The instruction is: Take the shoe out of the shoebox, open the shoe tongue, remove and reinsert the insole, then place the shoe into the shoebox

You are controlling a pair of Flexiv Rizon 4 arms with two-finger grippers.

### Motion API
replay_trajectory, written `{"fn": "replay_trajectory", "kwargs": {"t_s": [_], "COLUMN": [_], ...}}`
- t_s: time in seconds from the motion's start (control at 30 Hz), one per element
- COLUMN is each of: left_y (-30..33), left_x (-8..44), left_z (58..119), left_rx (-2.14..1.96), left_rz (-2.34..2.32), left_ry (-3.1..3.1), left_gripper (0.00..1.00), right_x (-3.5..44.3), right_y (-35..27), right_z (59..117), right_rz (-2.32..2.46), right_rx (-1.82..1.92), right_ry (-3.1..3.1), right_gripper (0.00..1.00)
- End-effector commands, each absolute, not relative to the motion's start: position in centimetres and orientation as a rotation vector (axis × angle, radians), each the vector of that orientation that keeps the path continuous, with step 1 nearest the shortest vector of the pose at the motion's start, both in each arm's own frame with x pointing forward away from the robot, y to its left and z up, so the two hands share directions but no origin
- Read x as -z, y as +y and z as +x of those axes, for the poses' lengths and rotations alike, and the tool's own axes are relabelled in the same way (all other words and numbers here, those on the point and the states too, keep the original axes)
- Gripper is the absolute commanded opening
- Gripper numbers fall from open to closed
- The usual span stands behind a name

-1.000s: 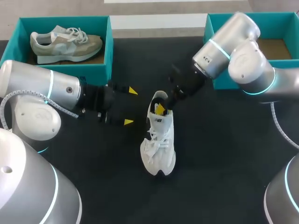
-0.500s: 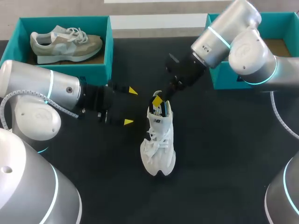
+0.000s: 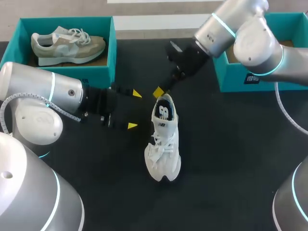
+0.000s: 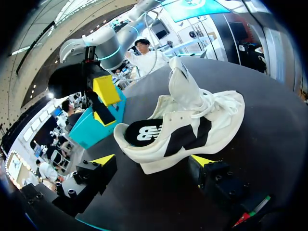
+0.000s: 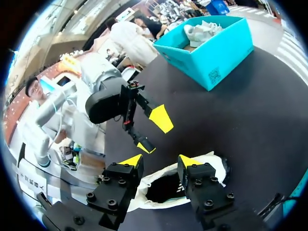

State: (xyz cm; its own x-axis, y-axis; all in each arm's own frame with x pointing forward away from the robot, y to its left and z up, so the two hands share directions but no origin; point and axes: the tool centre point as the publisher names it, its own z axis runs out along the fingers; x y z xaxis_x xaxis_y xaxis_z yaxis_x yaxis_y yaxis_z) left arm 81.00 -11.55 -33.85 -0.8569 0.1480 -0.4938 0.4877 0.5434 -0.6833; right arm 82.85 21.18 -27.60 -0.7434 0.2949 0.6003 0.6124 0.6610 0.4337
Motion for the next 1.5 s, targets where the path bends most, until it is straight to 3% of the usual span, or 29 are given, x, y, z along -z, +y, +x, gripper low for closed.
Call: {"fn": "replay_trajectory", "kwargs": {"t_s": [0.03,0.3,0.37,0.43,0.5,0.67,1.33,1.5], "left_y": [-11.5,-11.5,-11.5,-11.5,-11.5,-9.9,-1.5,-1.0], "left_x": [33.8,33.8,33.8,33.8,33.8,31.4,24.1,23.9], "left_z": [80.9,80.9,80.9,80.9,80.9,80.7,82.7,82.6], "left_rx": [1.233,1.233,1.233,1.233,1.233,1.252,1.156,1.146], "left_rz": [0.52,0.52,0.52,0.52,0.52,0.597,0.913,0.895], "left_ry": [2.405,2.405,2.405,2.405,2.405,2.419,2.448,2.44], "left_gripper": [1.0,1.0,1.0,1.0,1.0,1.0,1.0,1.0], "right_x": [25.9,24.4,24.4,24.4,24.5,25.1,25.1,28.8], "right_y": [21.5,18.4,17.6,17.3,17.0,17.2,17.2,18.2], "right_z": [83.5,83.0,82.8,82.6,82.6,82.4,82.4,83.3], "right_rz": [-0.689,-0.805,-0.843,-0.871,-0.927,-1.151,-1.151,-1.639], "right_rx": [0.887,1.072,1.065,1.081,1.061,0.889,0.889,0.714], "right_ry": [-2.42,-2.374,-2.378,-2.376,-2.374,-2.444,-2.444,-2.501], "right_gripper": [0.47,0.47,0.42,0.25,0.0,0.0,0.0,0.0]}}
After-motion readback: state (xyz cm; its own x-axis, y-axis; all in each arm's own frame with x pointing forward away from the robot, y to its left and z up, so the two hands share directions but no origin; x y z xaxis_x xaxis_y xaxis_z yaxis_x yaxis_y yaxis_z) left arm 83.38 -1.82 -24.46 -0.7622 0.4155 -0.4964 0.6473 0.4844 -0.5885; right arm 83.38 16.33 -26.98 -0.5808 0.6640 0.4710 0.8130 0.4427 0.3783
